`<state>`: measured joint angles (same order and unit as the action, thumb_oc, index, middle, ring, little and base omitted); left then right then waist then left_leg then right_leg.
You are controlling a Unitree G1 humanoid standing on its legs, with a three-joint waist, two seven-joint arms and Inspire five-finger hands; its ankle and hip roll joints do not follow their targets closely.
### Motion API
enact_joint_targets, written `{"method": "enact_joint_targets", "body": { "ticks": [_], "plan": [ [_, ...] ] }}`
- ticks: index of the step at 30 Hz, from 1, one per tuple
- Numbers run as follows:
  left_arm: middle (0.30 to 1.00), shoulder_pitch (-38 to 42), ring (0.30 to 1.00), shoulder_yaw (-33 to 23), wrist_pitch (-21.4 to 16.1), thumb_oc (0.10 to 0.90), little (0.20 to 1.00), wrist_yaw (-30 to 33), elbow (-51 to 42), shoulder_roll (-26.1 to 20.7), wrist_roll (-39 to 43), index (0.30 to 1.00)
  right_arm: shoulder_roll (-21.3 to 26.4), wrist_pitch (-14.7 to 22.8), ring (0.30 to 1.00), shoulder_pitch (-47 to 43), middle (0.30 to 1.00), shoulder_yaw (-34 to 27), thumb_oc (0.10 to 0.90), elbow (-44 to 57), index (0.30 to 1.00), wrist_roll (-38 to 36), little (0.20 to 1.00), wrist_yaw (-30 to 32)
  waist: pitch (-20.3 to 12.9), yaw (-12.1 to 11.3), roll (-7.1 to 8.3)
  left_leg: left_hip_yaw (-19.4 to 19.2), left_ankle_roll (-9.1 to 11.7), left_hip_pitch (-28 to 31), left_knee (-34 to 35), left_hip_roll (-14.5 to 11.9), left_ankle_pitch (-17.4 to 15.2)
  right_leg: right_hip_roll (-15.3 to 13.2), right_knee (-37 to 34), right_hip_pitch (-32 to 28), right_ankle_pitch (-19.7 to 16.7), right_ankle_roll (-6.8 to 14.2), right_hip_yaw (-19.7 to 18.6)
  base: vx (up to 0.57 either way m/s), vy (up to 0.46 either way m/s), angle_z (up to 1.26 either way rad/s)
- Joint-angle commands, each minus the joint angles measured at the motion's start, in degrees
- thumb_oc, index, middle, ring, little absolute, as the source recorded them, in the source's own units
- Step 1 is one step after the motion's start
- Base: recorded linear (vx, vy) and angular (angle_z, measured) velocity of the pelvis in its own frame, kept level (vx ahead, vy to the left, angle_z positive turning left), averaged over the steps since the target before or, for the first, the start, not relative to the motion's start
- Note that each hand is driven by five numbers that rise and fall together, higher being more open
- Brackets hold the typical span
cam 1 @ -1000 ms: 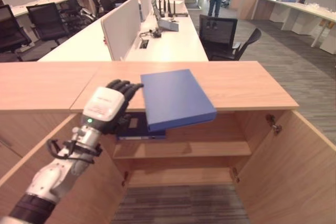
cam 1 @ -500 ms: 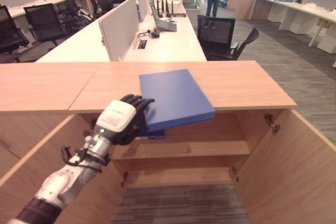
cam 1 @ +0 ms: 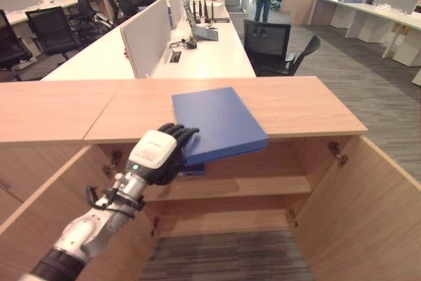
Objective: Put the empty folder in the office cabinet
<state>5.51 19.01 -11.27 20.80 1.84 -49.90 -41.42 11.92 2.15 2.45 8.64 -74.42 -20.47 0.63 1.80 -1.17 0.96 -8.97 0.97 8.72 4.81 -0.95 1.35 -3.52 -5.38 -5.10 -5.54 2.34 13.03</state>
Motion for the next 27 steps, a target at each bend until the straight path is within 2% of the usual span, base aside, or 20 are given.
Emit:
{"method": "enact_joint_targets", "body": {
  "ticks": [1,27],
  "plan": [
    [0.9,11.85,0.9,-1.96,0.43,0.8,0.9,3.08,-0.32,1.16,-0.2,0.9,1.65,1.07,0.9,-1.97,0.9,1.93,0.8,-1.61,0.9,-0.62,0.9,0.75,-0.45,1.52,1.9,0.57,1.18,0.46,0.19,0.32,-3.95,-1.99,0.38,-2.97,2.57,5.06,0.62,0.0,0.0,0.0],
    [0.9,18.48,0.9,4.35,2.89,0.8,0.9,2.55,8.45,4.32,-1.68,0.9,2.23,0.79,0.9,-2.0,0.9,1.84,0.8,-2.13,0.9,-1.18,0.9,0.87,-1.05,3.21,1.88,-0.64,0.95,0.81,0.19,0.56,-4.41,-1.95,0.38,-2.74,2.37,5.16,-0.4,0.0,-0.002,-0.03]
  ]
}}
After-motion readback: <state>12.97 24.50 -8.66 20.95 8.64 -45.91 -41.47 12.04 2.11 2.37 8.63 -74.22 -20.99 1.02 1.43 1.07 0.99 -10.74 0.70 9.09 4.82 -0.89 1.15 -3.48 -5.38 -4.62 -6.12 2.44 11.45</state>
